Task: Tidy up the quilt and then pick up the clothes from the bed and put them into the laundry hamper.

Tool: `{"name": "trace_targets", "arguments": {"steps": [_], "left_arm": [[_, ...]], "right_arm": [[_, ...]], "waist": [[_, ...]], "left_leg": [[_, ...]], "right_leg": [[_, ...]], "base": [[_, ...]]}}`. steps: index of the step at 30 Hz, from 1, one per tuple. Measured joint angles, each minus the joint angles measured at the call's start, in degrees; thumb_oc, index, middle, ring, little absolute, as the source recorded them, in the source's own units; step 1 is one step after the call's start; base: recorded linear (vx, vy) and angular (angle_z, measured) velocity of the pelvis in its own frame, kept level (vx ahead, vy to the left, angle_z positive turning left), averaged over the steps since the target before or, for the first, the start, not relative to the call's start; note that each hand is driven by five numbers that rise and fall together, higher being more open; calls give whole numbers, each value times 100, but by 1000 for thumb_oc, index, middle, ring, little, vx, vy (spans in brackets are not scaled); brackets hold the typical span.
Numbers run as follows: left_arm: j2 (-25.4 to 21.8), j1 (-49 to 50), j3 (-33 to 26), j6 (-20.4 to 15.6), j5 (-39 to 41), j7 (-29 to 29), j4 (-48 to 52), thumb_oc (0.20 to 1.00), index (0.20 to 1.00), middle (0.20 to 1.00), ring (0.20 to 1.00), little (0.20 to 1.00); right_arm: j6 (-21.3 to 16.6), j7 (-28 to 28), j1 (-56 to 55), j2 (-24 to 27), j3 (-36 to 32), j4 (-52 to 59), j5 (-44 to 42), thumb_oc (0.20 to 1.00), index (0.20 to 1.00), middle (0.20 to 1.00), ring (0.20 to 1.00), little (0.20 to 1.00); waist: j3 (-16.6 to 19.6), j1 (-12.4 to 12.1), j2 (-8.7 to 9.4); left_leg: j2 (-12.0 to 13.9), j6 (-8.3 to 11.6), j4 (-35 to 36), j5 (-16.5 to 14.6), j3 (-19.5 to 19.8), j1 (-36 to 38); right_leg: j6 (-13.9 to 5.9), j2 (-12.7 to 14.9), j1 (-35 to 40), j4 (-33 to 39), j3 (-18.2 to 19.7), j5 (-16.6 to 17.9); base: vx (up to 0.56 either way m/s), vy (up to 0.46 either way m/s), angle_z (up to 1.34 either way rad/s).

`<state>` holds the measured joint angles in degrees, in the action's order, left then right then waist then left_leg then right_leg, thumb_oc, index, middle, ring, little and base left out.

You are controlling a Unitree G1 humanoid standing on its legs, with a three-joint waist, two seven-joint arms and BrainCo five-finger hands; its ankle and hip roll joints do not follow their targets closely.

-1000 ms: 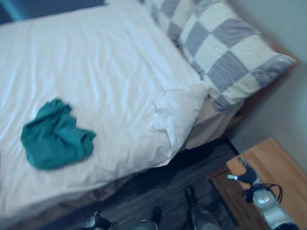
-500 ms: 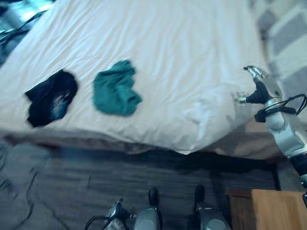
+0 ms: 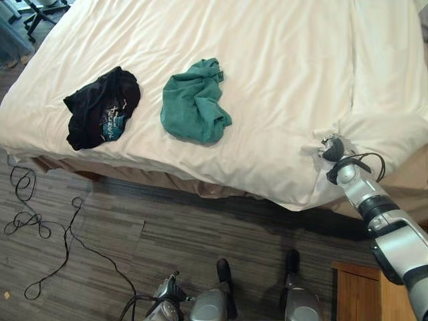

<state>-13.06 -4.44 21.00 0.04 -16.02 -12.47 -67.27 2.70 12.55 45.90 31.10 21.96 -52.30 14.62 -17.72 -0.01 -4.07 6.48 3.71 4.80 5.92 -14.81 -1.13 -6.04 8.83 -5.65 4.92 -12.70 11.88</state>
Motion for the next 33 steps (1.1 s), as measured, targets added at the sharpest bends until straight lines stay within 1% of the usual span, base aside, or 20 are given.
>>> {"name": "trace_targets", "arguments": {"steps": [1, 2, 4, 5, 6, 8, 10, 11, 14, 17, 19, 20, 22, 23, 26, 27, 29, 30, 32, 33], "left_arm": [[-4, 3, -20, 6, -3, 0, -6, 1000, 1000, 1000, 1000, 1000], [-4, 11, -120, 10, -6, 12, 28, 1000, 1000, 1000, 1000, 1000], [-7, 71, -241, 47, -10, 10, 49, 1000, 1000, 1000, 1000, 1000], [-3, 69, -315, 104, -49, 57, -18, 1000, 1000, 1000, 1000, 1000], [-18, 102, -453, 141, -63, 64, -21, 1000, 1000, 1000, 1000, 1000], [-25, 154, -589, 238, -108, 98, -88, 1000, 1000, 1000, 1000, 1000], [-30, 307, -794, 303, -117, 109, -185, 1000, 1000, 1000, 1000, 1000], [-24, 319, -830, 301, -119, 108, -233, 1000, 1000, 1000, 1000, 1000], [13, 354, -890, 310, -108, 80, -224, 1000, 1000, 1000, 1000, 1000], [142, 383, -879, 304, -87, -102, -115, 1000, 1000, 1000, 1000, 1000], [241, 377, -732, 294, -39, -133, -11, 1000, 1000, 1000, 1000, 1000], [247, 354, -684, 289, -34, -136, -7, 1000, 1000, 1000, 1000, 1000], [261, 350, -628, 292, -28, -147, -11, 1000, 1000, 1000, 1000, 1000], [273, 355, -534, 293, -25, -151, -29, 1000, 1000, 1000, 1000, 1000], [277, 342, -433, 289, -25, -157, -22, 1000, 1000, 1000, 1000, 1000], [274, 355, -329, 294, -26, -155, -24, 1000, 1000, 1000, 1000, 1000], [272, 315, -189, 302, -24, -148, -26, 1000, 1000, 1000, 1000, 1000], [251, 341, -110, 288, 2, -139, -18, 1000, 1000, 1000, 1000, 1000], [240, 284, -49, 240, 11, -136, -3, 1000, 1000, 1000, 1000, 1000], [248, 161, 12, 226, 31, -160, 1, 1000, 1000, 1000, 1000, 1000]], "right_arm": [[-24, -11, -273, 39, -53, 187, -3, 200, 200, 200, 200, 200], [-59, -34, -971, 231, -417, 1063, -50, 200, 200, 200, 200, 200], [-86, -35, -1531, 275, -652, 1569, -123, 200, 200, 200, 200, 200], [-94, -60, -2274, 366, -1064, 2135, -121, 492, 492, 492, 492, 492], [-155, -6, -3015, 373, -1538, 2701, -124, 1000, 1000, 1000, 1000, 1000], [-216, 15, -3739, 254, -2105, 2937, -168, 1000, 1000, 1000, 1000, 1000], [-185, 279, -4555, -183, -2664, 2403, -414, 1000, 1000, 1000, 1000, 1000], [12, 382, -4825, -284, -2713, 2153, -482, 1000, 1000, 1000, 1000, 1000], [92, 672, -5329, -518, -2871, 1959, -565, 1000, 1000, 1000, 1000, 1000], [97, 1428, -5676, -1045, -3329, 1914, -745, 1000, 1000, 1000, 1000, 1000], [128, 1841, -5668, -1086, -3392, 2061, -1004, 1000, 1000, 1000, 1000, 1000], [124, 2019, -5653, -1081, -3435, 2224, -1031, 200, 200, 200, 200, 200], [114, 2421, -5407, -969, -3519, 2625, -1025, 200, 200, 200, 200, 200], [54, 2578, -5159, -717, -3504, 3240, -956, 200, 200, 200, 200, 200], [-108, 2745, -4370, -104, -3481, 3586, -770, 200, 200, 200, 200, 200], [-121, 2745, -3803, 343, -3308, 3622, -705, 200, 200, 200, 200, 200], [-208, 2678, -3038, 819, -2819, 3566, -571, 200, 200, 200, 200, 200], [-237, 2569, -2524, 1039, -2438, 3366, -572, 200, 200, 200, 200, 200], [-259, 2415, -1910, 1087, -2121, 3001, -593, 200, 200, 200, 200, 200], [-280, 2332, -1363, 1109, -1916, 2484, -641, 200, 200, 200, 200, 200]], "waist": [[0, 48, 26], [3, 55, 31], [12, 127, 69], [4, 248, 108], [10, 318, 143], [21, 405, 213], [141, 631, 420], [187, 740, 499], [231, 1042, 564], [375, 1132, 522], [453, 1129, 505], [485, 1133, 495], [614, 1119, 486], [661, 1087, 441], [707, 1022, 388], [769, 905, 308], [767, 806, 229], [750, 707, 132], [678, 567, 38], [538, 453, -67]], "left_leg": [[22, 13, -1, -4, -6, 31], [48, 41, 1, -4, 1, 29], [66, 43, 1, -3, -6, 41], [56, 62, 3, -14, -25, 50], [65, 81, 11, -28, -37, 78], [75, 100, 24, -45, -85, 183], [87, 130, 38, -137, -281, 335], [89, 150, 38, -179, -386, 395], [80, 134, 40, -245, -576, 512], [87, 141, 41, -265, -717, 589], [87, 143, 41, -273, -801, 601], [84, 142, 41, -273, -799, 584], [81, 138, 41, -269, -793, 515], [76, 130, 41, -264, -784, 456], [66, 86, 41, -229, -639, 379], [65, 41, 41, -184, -538, 258], [50, 54, 39, -114, -457, 156], [51, 31, 39, -21, -344, 16], [36, 19, 37, -12, -315, -115], [1, 11, 8, 19, -257, -283]], "right_leg": [[-6, -12, 5, -2, 19, -4], [-25, -42, 36, -1, -7, -26], [-20, -59, 30, 0, 23, -27], [-24, -79, 18, -1, 52, -30], [-24, -87, 35, -1, 70, -30], [-23, -94, 105, 1, 130, -30], [-1, -107, 101, 9, 344, -67], [-2, -119, 88, 13, 441, -65], [-52, -122, 77, 29, 634, -32], [-48, -153, 83, 30, 799, -33], [-50, -160, 50, 31, 863, -33], [-50, -158, 26, 30, 873, -33], [-51, -164, -58, 31, 894, -32], [-69, -160, -107, 31, 908, -20], [-72, -164, -124, 30, 894, -16], [-77, -169, -186, 28, 861, -12], [-94, -173, -295, 25, 861, 0], [-99, -178, -360, -2, 836, 4], [-99, -168, -501, -3, 834, 4], [-99, -140, -634, -5, 844, 5]], "base": [[39, 42, 2], [31, 50, -2], [58, 61, -5], [80, 62, -8], [56, 51, -14], [53, 60, -23], [110, 98, -50], [55, 59, -45], [78, 82, -40], [52, 58, -30], [22, 40, -21], [42, 40, -15], [12, 6, -8], [-20, -27, -5], [-42, -34, 20], [-109, -48, 21], [-148, -48, 18], [-126, -42, 22], [-81, -32, 19], [-89, -33, 28]]}}
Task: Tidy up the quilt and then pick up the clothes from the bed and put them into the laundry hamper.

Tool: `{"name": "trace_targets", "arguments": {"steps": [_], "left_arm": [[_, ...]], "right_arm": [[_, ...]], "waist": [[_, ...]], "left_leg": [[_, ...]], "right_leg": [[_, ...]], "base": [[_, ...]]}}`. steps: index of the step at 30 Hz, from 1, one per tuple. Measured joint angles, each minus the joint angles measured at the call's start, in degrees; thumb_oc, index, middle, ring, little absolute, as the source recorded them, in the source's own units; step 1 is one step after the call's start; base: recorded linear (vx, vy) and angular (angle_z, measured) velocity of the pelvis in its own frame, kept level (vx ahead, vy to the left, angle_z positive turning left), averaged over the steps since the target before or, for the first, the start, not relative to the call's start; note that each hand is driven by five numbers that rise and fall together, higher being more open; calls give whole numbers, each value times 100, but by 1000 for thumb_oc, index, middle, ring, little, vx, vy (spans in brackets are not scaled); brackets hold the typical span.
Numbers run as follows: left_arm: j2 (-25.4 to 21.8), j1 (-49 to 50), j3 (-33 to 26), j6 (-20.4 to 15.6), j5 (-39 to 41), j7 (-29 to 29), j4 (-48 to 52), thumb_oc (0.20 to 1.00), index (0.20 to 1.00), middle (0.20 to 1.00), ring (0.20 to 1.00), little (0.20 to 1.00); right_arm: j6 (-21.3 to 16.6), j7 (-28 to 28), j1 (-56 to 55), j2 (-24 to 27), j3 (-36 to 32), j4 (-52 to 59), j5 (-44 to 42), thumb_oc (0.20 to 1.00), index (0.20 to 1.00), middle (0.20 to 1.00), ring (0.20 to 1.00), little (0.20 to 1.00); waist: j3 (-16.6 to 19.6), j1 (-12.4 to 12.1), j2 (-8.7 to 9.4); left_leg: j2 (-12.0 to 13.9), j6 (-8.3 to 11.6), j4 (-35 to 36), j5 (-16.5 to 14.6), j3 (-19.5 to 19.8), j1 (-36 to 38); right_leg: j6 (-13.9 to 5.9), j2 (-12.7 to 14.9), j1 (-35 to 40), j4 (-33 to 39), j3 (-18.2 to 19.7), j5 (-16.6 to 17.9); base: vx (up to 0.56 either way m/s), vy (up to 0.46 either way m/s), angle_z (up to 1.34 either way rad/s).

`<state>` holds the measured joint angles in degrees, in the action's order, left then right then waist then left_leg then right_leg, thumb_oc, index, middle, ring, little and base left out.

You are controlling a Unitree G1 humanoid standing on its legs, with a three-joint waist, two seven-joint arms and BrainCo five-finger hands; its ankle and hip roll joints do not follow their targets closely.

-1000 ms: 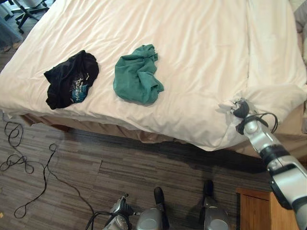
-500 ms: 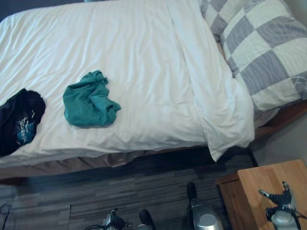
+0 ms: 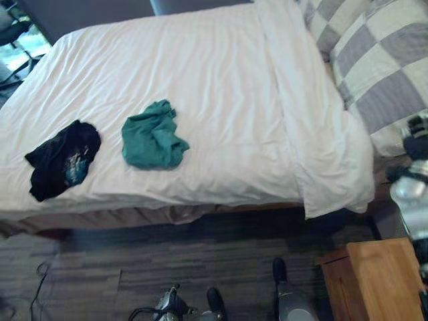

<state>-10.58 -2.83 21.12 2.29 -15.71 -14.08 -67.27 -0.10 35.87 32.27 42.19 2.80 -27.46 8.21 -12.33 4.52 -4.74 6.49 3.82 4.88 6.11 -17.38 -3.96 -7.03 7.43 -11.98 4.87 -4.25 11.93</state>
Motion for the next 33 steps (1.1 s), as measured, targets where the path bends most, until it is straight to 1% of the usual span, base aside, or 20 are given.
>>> {"name": "trace_targets", "arguments": {"steps": [3, 4, 5, 7, 10, 11, 14, 16, 20, 21, 23, 24, 25, 26, 27, 29, 30, 31, 32, 33], "left_arm": [[-19, -123, 172, 5, 199, -7, 96, 1000, 1000, 1000, 1000, 1000], [-31, -132, 228, -10, 212, -26, 118, 1000, 1000, 1000, 1000, 1000], [-26, -215, 239, -11, 221, -41, 110, 1000, 1000, 1000, 1000, 1000], [-30, -262, 259, -3, 270, -99, 108, 1000, 1000, 1000, 1000, 1000], [-21, -366, 194, 20, 417, -104, 117, 1000, 1000, 1000, 1000, 1000], [0, -394, 69, 55, 425, -125, 108, 1000, 1000, 1000, 1000, 1000], [-21, -416, -147, 71, 419, -138, 102, 1000, 1000, 1000, 1000, 1000], [-41, -379, -211, 129, 392, -120, 69, 1000, 1000, 1000, 1000, 1000], [-81, -394, -307, 192, 313, -30, -114, 1000, 1000, 1000, 1000, 1000], [-95, -378, -345, 203, 313, 34, -166, 1000, 1000, 1000, 1000, 1000], [-135, -369, -300, 203, 307, 54, -200, 1000, 1000, 1000, 1000, 1000], [-170, -365, -224, 200, 305, 83, -252, 1000, 1000, 1000, 1000, 1000], [-233, -302, -179, 190, 295, 119, -241, 1000, 1000, 1000, 1000, 1000], [-289, -304, -176, 184, 250, 167, -247, 1000, 1000, 1000, 1000, 1000], [-411, -293, -101, 168, 153, 354, -247, 1000, 1000, 1000, 1000, 1000], [-461, -226, -89, 139, 101, 402, -247, 1000, 1000, 1000, 1000, 1000], [-453, -242, -89, 140, 94, 428, -257, 1000, 1000, 1000, 1000, 1000], [-453, -187, -112, 141, 94, 414, -262, 1000, 1000, 1000, 1000, 1000], [-484, -163, -251, 139, 96, 378, -269, 1000, 1000, 1000, 1000, 1000], [-520, -98, -375, 125, 98, 341, -250, 1000, 1000, 1000, 1000, 1000]], "right_arm": [[9, -132, 670, -72, 99, -990, -476, 200, 200, 200, 200, 200], [-2, -185, 876, -96, 231, -1338, -587, 200, 200, 200, 200, 200], [17, -327, 1032, -271, 217, -1769, -918, 200, 200, 200, 200, 200], [37, -466, 930, -642, 188, -2107, -1224, 200, 200, 200, 200, 200], [45, -668, 541, -1050, 177, -2060, -1447, 200, 200, 200, 200, 200], [-76, -857, -120, -1433, -78, -1613, -1581, 200, 200, 200, 200, 200], [-183, -1311, -1521, -1867, -91, -1102, -1621, 200, 200, 200, 200, 200], [-58, -1654, -2524, -2187, -6, -1721, -1724, 200, 200, 200, 200, 200], [147, -2000, -3128, -2439, 113, -2797, -1501, 200, 200, 200, 200, 200], [227, -2117, -3220, -2515, 212, -3289, -1291, 1000, 1000, 1000, 1000, 1000], [261, -2287, -3204, -2655, 220, -4251, -1029, 1000, 1000, 1000, 1000, 1000], [374, -2436, -3198, -2727, 299, -4759, -819, 1000, 1000, 1000, 1000, 1000], [484, -2537, -3329, -2759, 483, -4829, -612, 1000, 1000, 1000, 1000, 1000], [496, -2610, -3368, -2770, 558, -4776, -488, 1000, 1000, 1000, 1000, 1000], [490, -2704, -3424, -2774, 720, -4698, -266, 1000, 1000, 1000, 1000, 1000], [469, -2739, -3425, -2800, 835, -4515, -137, 1000, 1000, 1000, 1000, 1000], [451, -2752, -3381, -2788, 1004, -4427, -133, 1000, 1000, 1000, 1000, 1000], [410, -2755, -3302, -2812, 1055, -4316, -131, 1000, 1000, 1000, 1000, 1000], [398, -2758, -3301, -2915, 1160, -4219, -58, 1000, 1000, 1000, 1000, 1000], [404, -2747, -3153, -3021, 1179, -4109, 71, 1000, 1000, 1000, 1000, 1000]], "waist": [[-351, -153, -278], [-440, -205, -301], [-731, -208, -317], [-1006, -192, -273], [-1301, -142, -280], [-1345, -49, -256], [-1409, -16, -142], [-1454, 161, -25], [-1406, 319, 162], [-1354, 320, 240], [-1140, 300, 366], [-906, 257, 462], [-694, 246, 564], [-625, 244, 632], [-526, 251, 756], [-377, 160, 828], [-366, 136, 807], [-357, 84, 785], [-330, 21, 817], [-253, -167, 804]], "left_leg": [[-39, 13, -9, 94, 93, -237], [-53, -1, -9, 112, 87, -290], [-109, 0, -9, 111, 115, -351], [-130, -1, -9, 112, 119, -433], [-124, -18, -9, 136, 173, -442], [-104, -20, -11, 204, 193, -408], [-67, -21, -10, 246, 217, -145], [-101, -30, -9, 126, 217, 113], [-177, -49, 4, -34, 195, 362], [-174, -27, 24, -110, 185, 533], [-178, -30, 31, -216, 212, 648], [-181, -32, 31, -245, 272, 652], [-188, -53, 28, -242, 314, 657], [-192, -76, 28, -239, 334, 659], [-202, -120, 30, -237, 393, 724], [-293, -199, 29, -245, 403, 710], [-210, -195, 30, -267, 399, 770], [-167, -224, 29, -244, 387, 767], [-116, -196, 30, -258, 408, 830], [-129, -157, 11, -279, 409, 794]], "right_leg": [[-6, 55, -184, -89, -50, 5], [-7, 80, -334, -261, -47, 4], [-3, 159, -544, -597, -52, 0], [103, 193, -783, -918, -32, -76], [139, 183, -781, -941, -63, -101], [135, 154, -731, -952, -110, -121], [116, 140, -402, -898, -168, -235], [100, 149, -49, -709, -206, -242], [1, 191, 337, -400, -221, -169], [-22, 191, 559, -296, -222, -159], [-24, 223, 757, -168, -286, -158], [-53, 233, 841, -145, -336, -189], [-80, 242, 813, -190, -353, -210], [-81, 241, 811, -248, -383, -207], [-158, 266, 805, -463, -436, -270], [-229, 320, 779, -654, -429, -333], [-348, 302, 571, -1101, -268, -424], [-359, 285, 528, -1223, -289, -506], [-173, 243, 528, -1406, -507, -708], [31, 170, 533, -1513, -537, -1017]], "base": [[-85, -43, 35], [-55, -21, 7], [-54, -20, 4], [-28, -9, 8], [2, 17, 2], [0, 38, 5], [17, 62, 5], [32, 63, 6], [41, 110, -3], [54, 136, 0], [-2, 112, 9], [-55, 75, 21], [-48, 49, 21], [-23, 17, 23], [-86, 64, 19], [-114, 82, 11], [0, 0, 0], [46, -49, 6], [33, -20, 2], [-8, 20, 8]]}}
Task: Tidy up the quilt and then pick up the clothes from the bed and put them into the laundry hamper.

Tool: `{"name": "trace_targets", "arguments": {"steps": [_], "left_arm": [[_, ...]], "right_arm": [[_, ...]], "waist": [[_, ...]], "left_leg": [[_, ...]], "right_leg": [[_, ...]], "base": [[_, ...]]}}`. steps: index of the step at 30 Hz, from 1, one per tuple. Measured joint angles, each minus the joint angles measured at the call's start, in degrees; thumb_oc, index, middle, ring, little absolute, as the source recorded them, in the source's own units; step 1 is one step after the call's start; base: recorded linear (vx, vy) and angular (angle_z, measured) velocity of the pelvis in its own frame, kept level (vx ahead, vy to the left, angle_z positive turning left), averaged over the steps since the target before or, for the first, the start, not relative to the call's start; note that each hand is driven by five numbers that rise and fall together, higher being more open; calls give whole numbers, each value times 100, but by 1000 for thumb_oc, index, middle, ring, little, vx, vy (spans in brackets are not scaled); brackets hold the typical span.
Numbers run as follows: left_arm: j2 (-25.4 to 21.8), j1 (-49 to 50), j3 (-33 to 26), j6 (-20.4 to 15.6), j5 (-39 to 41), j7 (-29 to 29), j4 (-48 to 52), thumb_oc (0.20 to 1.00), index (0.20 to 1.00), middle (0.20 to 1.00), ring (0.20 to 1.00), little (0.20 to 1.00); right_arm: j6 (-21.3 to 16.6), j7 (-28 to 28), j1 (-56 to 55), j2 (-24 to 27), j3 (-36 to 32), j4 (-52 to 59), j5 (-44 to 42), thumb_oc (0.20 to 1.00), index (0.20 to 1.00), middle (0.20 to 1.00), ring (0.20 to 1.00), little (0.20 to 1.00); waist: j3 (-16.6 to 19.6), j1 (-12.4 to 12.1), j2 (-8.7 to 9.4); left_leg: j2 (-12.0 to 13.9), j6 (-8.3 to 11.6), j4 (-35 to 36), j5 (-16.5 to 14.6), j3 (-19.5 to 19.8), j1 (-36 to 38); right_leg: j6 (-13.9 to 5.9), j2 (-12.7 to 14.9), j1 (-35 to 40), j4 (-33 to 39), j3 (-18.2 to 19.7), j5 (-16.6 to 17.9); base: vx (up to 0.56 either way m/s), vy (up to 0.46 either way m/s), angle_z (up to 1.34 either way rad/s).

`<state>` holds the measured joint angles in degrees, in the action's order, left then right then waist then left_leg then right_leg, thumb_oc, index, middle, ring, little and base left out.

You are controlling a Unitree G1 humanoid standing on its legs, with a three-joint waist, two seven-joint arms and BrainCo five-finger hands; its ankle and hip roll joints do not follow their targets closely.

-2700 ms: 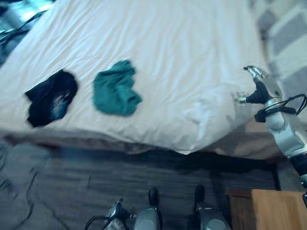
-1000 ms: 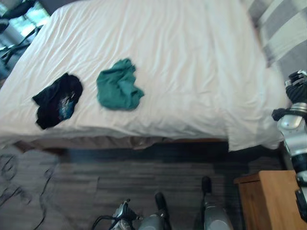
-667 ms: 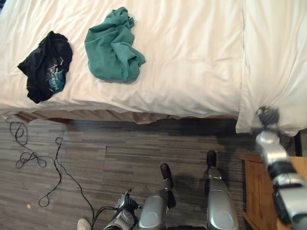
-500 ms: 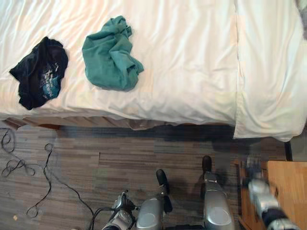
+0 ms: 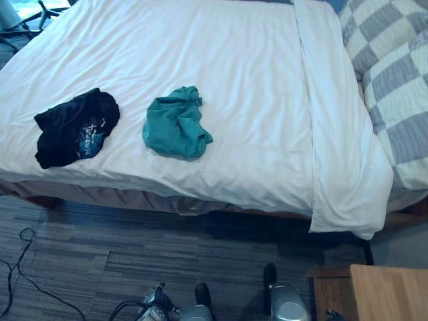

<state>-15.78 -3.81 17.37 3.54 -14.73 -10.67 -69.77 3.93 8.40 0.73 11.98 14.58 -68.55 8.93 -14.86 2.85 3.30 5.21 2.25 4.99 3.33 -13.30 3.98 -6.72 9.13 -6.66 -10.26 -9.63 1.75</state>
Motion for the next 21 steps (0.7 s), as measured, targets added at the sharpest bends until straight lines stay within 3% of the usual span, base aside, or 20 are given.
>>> {"name": "trace_targets", "arguments": {"steps": [1, 2, 3, 4, 6, 9, 11, 13, 14, 15, 16, 17, 19, 20, 21], "left_arm": [[43, -66, -14, -14, 1, -25, -2, 1000, 1000, 1000, 1000, 1000], [67, 10, -4, -53, 6, -38, -9, 1000, 1000, 1000, 1000, 1000], [144, -29, -119, -118, 66, -63, 25, 1000, 1000, 1000, 1000, 1000], [276, -153, -174, -136, 131, -80, -55, 1000, 1000, 1000, 1000, 1000], [457, -200, -220, -190, 293, -111, -11, 1000, 1000, 1000, 1000, 1000], [559, 62, -521, -145, 482, -216, -191, 1000, 1000, 1000, 1000, 1000], [538, 38, -819, -56, 760, -363, -500, 1000, 1000, 1000, 1000, 1000], [496, 60, -859, 16, 778, -520, -523, 1000, 1000, 1000, 1000, 1000], [443, 88, -855, 58, 752, -507, -559, 1000, 1000, 1000, 1000, 1000], [444, 141, -811, 75, 722, -485, -548, 1000, 1000, 1000, 1000, 1000], [458, 164, -781, 73, 711, -467, -537, 1000, 1000, 1000, 1000, 1000], [391, 181, -748, 76, 698, -432, -537, 1000, 1000, 1000, 1000, 1000], [101, 131, -601, 88, 657, -362, -529, 1000, 1000, 1000, 1000, 1000], [59, 72, -507, 89, 625, -297, -515, 1000, 1000, 1000, 1000, 1000], [47, 33, -399, 78, 526, -243, -476, 1000, 1000, 1000, 1000, 1000]], "right_arm": [[0, 34, 51, 31, -22, -63, 36, 1000, 1000, 1000, 1000, 1000], [-19, 44, 94, 93, -22, -18, 57, 1000, 1000, 1000, 1000, 1000], [-17, 66, 149, 202, -1, -27, 185, 1000, 1000, 1000, 1000, 1000], [-4, 80, 212, 324, 21, -75, 233, 1000, 1000, 1000, 1000, 1000], [31, 111, 278, 468, -103, -257, 222, 1000, 1000, 1000, 1000, 1000], [8, 140, 390, 558, -259, -84, 128, 1000, 1000, 1000, 1000, 1000], [-43, 138, 294, 472, -367, 98, -40, 1000, 1000, 1000, 1000, 1000], [-50, 140, 126, 474, -473, 131, -43, 1000, 1000, 1000, 1000, 1000], [-33, 130, -94, 484, -559, 90, -33, 1000, 1000, 1000, 1000, 1000], [23, 124, -293, 607, -561, -6, -25, 1000, 1000, 1000, 1000, 1000], [41, 114, -408, 623, -534, -20, -21, 1000, 1000, 1000, 1000, 1000], [75, 104, -549, 541, -582, -55, -6, 1000, 1000, 1000, 1000, 1000], [77, 48, -602, 215, -713, -12, -14, 1000, 1000, 1000, 1000, 1000], [83, 48, -592, 131, -747, -11, -29, 1000, 1000, 1000, 1000, 1000], [81, 69, -497, 46, -751, -1, -51, 1000, 1000, 1000, 1000, 1000]], "waist": [[66, 2, 25], [80, -53, -121], [83, -124, -168], [55, -154, -331], [14, -192, -481], [-43, -151, -499], [-42, -105, -404], [-28, -98, -355], [32, -104, -339], [177, -38, -393], [224, -3, -445], [270, -2, -197], [331, 31, 259], [328, 15, 312], [256, 46, 235]], "left_leg": [[4, 2, 11, 6, 49, -18], [12, -2, -29, 20, 128, -88], [50, 115, -323, 80, 203, -291], [12, 154, -826, 52, 341, -651], [-20, 272, -1147, 148, 280, -897], [135, 262, -1251, -103, -114, -834], [829, 498, -1245, -241, 7, -863], [1288, 522, -1238, -199, -146, -879], [1473, 563, -1134, -217, -269, -844], [1489, 556, -1029, -213, -319, -852], [1395, 543, -933, -119, -305, -835], [1130, 668, -929, 321, -421, -786], [505, 429, -802, 226, -513, -757], [351, 325, -765, 201, -540, -726], [232, 38, -638, 244, -529, -636]], "right_leg": [[61, -33, 3, 85, 61, -37], [70, -45, -7, 90, 27, -42], [115, -39, 14, 98, -1, -69], [123, 40, 124, 215, -212, -75], [172, 163, 151, 251, -267, -100], [329, 334, 471, 557, -420, 51], [260, 430, 756, 916, -751, 190], [254, 536, 880, 981, -964, 186], [0, 654, 1036, 1110, -1030, 248], [-112, 766, 1120, 1167, -1146, 268], [-208, 834, 1172, 1118, -1149, 298], [-333, 1154, 1206, 1082, -928, 356], [-388, 1810, 902, 445, -811, 894], [-269, 1969, 635, 44, -687, 1135], [-113, 2107, 235, -552, -475, 1631]], "base": [[-86, 83, 12], [-125, 148, 30], [-96, 194, 72], [-40, 246, 103], [44, 307, 77], [98, 427, 13], [104, 460, 27], [240, 565, 46], [251, 554, 79], [177, 392, 82], [123, 332, 72], [175, 507, 38], [170, 538, 36], [219, 565, 39], [111, 259, 15]]}}
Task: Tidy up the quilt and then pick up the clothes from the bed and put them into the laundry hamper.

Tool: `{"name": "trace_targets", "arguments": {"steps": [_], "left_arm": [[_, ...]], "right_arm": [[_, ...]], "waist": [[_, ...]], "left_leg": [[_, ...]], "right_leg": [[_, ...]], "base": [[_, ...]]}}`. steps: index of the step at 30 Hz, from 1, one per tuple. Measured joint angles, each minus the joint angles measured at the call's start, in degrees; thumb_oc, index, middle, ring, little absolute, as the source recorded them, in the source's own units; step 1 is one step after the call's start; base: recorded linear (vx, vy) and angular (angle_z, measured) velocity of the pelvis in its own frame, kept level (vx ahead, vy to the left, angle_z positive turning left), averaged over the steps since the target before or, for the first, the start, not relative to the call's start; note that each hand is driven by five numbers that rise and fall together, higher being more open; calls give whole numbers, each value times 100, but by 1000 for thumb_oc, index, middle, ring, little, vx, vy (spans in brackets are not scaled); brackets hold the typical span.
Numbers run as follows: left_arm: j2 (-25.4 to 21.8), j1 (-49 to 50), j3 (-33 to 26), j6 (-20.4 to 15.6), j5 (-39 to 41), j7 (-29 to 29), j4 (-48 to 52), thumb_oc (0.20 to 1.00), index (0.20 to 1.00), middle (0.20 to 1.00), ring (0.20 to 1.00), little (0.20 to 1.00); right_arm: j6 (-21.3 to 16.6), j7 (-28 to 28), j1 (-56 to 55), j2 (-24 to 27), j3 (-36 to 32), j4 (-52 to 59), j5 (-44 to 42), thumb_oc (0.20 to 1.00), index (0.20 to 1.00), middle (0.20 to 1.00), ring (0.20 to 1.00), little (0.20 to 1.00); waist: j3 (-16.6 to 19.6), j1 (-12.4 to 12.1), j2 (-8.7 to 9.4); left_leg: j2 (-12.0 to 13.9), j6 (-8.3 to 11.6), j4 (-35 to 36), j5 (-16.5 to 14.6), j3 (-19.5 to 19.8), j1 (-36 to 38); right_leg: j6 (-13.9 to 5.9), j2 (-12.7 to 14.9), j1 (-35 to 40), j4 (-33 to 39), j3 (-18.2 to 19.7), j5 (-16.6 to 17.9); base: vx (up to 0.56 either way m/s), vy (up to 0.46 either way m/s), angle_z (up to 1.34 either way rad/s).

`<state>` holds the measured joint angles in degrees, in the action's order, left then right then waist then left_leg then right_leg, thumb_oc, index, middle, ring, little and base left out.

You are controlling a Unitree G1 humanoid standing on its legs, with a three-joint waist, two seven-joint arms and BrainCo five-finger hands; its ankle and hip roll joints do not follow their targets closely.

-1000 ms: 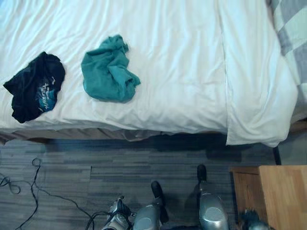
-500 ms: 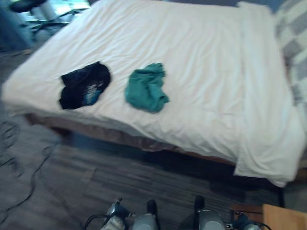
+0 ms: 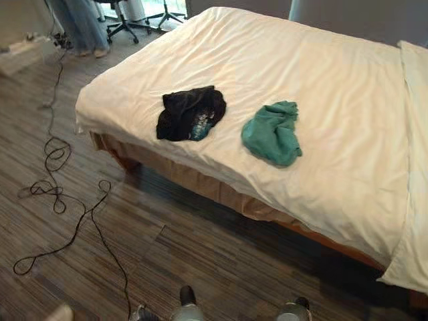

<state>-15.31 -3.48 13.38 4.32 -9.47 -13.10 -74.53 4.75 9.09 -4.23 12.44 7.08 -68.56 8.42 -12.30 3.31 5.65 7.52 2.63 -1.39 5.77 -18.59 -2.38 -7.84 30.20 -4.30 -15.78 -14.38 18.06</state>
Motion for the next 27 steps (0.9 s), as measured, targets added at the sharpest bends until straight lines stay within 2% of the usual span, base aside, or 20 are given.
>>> {"name": "trace_targets", "arguments": {"steps": [2, 3, 4, 5, 6, 7, 9, 10, 12, 13, 14, 15, 16, 17, 19, 20, 21, 22, 25, 27], "left_arm": [[-3, -105, 97, -7, -45, 44, 127, 1000, 1000, 1000, 1000, 1000], [-59, -215, 253, 0, -87, 131, 137, 1000, 1000, 1000, 1000, 1000], [-106, -261, 327, -13, -98, 173, 144, 1000, 1000, 1000, 1000, 1000], [-178, -358, 366, -11, -176, 231, 75, 1000, 1000, 1000, 1000, 1000], [-164, -389, 371, -10, -237, 259, 7, 1000, 1000, 1000, 1000, 1000], [-33, -392, 217, -2, -335, 337, -94, 1000, 1000, 1000, 1000, 1000], [48, -270, 134, 25, -480, 401, -68, 1000, 1000, 1000, 1000, 1000], [111, -169, 135, 26, -545, 417, -40, 1000, 1000, 1000, 1000, 1000], [169, 12, 166, -5, -606, 426, -20, 1000, 1000, 1000, 1000, 1000], [95, 97, 60, -46, -664, 425, 26, 1000, 1000, 1000, 1000, 1000], [29, 30, 94, -28, -660, 375, 14, 1000, 1000, 1000, 1000, 1000], [68, 108, 120, 58, -651, 324, 14, 1000, 1000, 1000, 1000, 1000], [128, 120, 231, 126, -643, 254, 48, 1000, 1000, 1000, 1000, 1000], [178, 113, 265, 144, -645, 191, 112, 1000, 1000, 1000, 1000, 1000], [141, -19, 474, 110, -656, 2, 391, 1000, 1000, 1000, 1000, 1000], [299, -27, 534, 31, -653, -102, 476, 1000, 1000, 1000, 1000, 1000], [204, -273, 545, -27, -647, -151, 593, 1000, 1000, 1000, 1000, 1000], [298, -404, 570, -71, -639, -162, 561, 1000, 1000, 1000, 1000, 1000], [374, -625, 731, -268, -659, -235, 602, 1000, 1000, 1000, 1000, 1000], [485, -683, 930, -264, -670, -221, 609, 1000, 1000, 1000, 1000, 1000]], "right_arm": [[-7, 26, -5, 29, -24, -4, -29, 1000, 1000, 1000, 1000, 1000], [-27, -28, 47, 13, 30, 23, -165, 1000, 1000, 1000, 1000, 1000], [-61, -24, 107, -26, 33, 10, -225, 1000, 1000, 1000, 1000, 1000], [-91, -30, 198, -85, 132, 28, -245, 1000, 1000, 1000, 1000, 1000], [-89, -46, 236, -92, 192, 23, -256, 1000, 1000, 1000, 1000, 1000], [-70, -60, 321, -57, 315, 143, -282, 1000, 1000, 1000, 1000, 1000], [-91, -69, 310, -25, 364, 231, -273, 1000, 1000, 1000, 1000, 1000], [-76, -68, 292, -5, 347, 209, -271, 1000, 1000, 1000, 1000, 1000], [-69, -92, 306, 17, 277, 23, -218, 1000, 1000, 1000, 1000, 1000], [-68, -140, 322, -56, 164, -178, -161, 1000, 1000, 1000, 1000, 1000], [-78, -175, 374, -89, 197, -364, -157, 1000, 1000, 1000, 1000, 1000], [-44, -141, 549, 53, 297, -467, -162, 1000, 1000, 1000, 1000, 1000], [-57, -78, 609, 136, 255, -431, -165, 1000, 1000, 1000, 1000, 1000], [-57, -10, 695, 193, 229, -433, -166, 1000, 1000, 1000, 1000, 1000], [-86, 110, 889, 272, 282, -293, -180, 1000, 1000, 1000, 1000, 1000], [-85, 129, 986, 490, 360, -161, -187, 1000, 1000, 1000, 1000, 1000], [-104, 170, 896, 541, 472, 218, -180, 1000, 1000, 1000, 1000, 1000], [-74, 212, 917, 629, 496, 276, -180, 1000, 1000, 1000, 1000, 1000], [-105, 228, 1052, 651, 502, 326, -4, 1000, 1000, 1000, 1000, 1000], [-79, 221, 931, 622, 634, 355, 89, 1000, 1000, 1000, 1000, 1000]], "waist": [[-26, 18, -101], [-40, 122, -224], [-71, 164, -264], [-134, 243, -259], [-154, 288, -252], [-241, 441, -217], [-292, 636, -304], [-312, 736, -296], [-347, 634, -473], [-358, 476, -343], [-447, 402, -179], [-469, 347, -257], [-457, 343, -361], [-449, 342, -404], [-428, 265, -458], [-320, 275, -931], [-314, 425, -930], [-334, 497, -1115], [-215, 327, -968], [-180, 415, -926]], "left_leg": [[2, -203, 246, -55, 57, 102], [19, -340, 625, 48, 158, 272], [61, -359, 653, 46, 191, 254], [67, -424, 654, 2, 175, 260], [35, -424, 656, 2, 163, 258], [-239, -528, 647, -127, 130, 343], [-387, -555, 649, -216, 89, 453], [-549, -552, 647, -244, 38, 640], [-598, -311, 358, -574, -87, 781], [-498, 599, -1090, -832, -110, 452], [-330, 1062, -2469, -891, -92, -82], [108, 1141, -3866, -840, -1, -796], [304, 1093, -4012, -858, 9, -946], [421, 1053, -3888, -854, -42, -985], [649, 886, -2893, -741, 38, -751], [960, 860, -1241, -657, 476, -503], [1079, 979, -401, -506, 855, -403], [1207, 875, 85, -401, 1293, -392], [876, 622, 262, -315, 1753, -213], [707, 598, 322, -172, 1598, -43]], "right_leg": [[-226, -263, -400, -597, 374, -583], [-253, -1200, -627, -802, 744, -1521], [-250, -1650, -680, -748, 993, -1806], [-31, -2240, -843, -594, 1031, -2103], [46, -2408, -917, -468, 797, -2151], [150, -2566, -1165, -340, -57, -2192], [209, -2663, -1239, -110, -467, -2205], [198, -2567, -1119, 113, -614, -2197], [585, -2465, -1021, -301, -703, -2430], [832, -2343, -767, -278, -692, -2515], [1123, -2176, -639, -194, -664, -2254], [1206, -2341, -449, 11, -421, -2190], [1021, -2488, -234, 352, -291, -2077], [926, -2603, 0, 757, -237, -2014], [318, -2620, 379, 1278, -296, -1932], [666, -2766, -112, 198, -217, -2489], [822, -2585, -166, -136, 288, -2538], [684, -2739, -77, -61, 363, -2567], [654, -2684, -82, 64, 1000, -2382], [516, -2604, 261, 372, 1134, -2294]], "base": [[243, 391, 17], [344, 440, 27], [245, 284, 32], [345, 227, 12], [437, 250, 4], [375, 236, -3], [241, 91, 20], [405, 118, 28], [284, 112, 0], [124, 72, -21], [185, 204, -47], [141, 168, -65], [226, 368, -72], [226, 543, -102], [344, 791, -136], [311, 660, -114], [211, 437, -75], [305, 593, -45], [265, 594, -108], [134, 528, -67]]}}
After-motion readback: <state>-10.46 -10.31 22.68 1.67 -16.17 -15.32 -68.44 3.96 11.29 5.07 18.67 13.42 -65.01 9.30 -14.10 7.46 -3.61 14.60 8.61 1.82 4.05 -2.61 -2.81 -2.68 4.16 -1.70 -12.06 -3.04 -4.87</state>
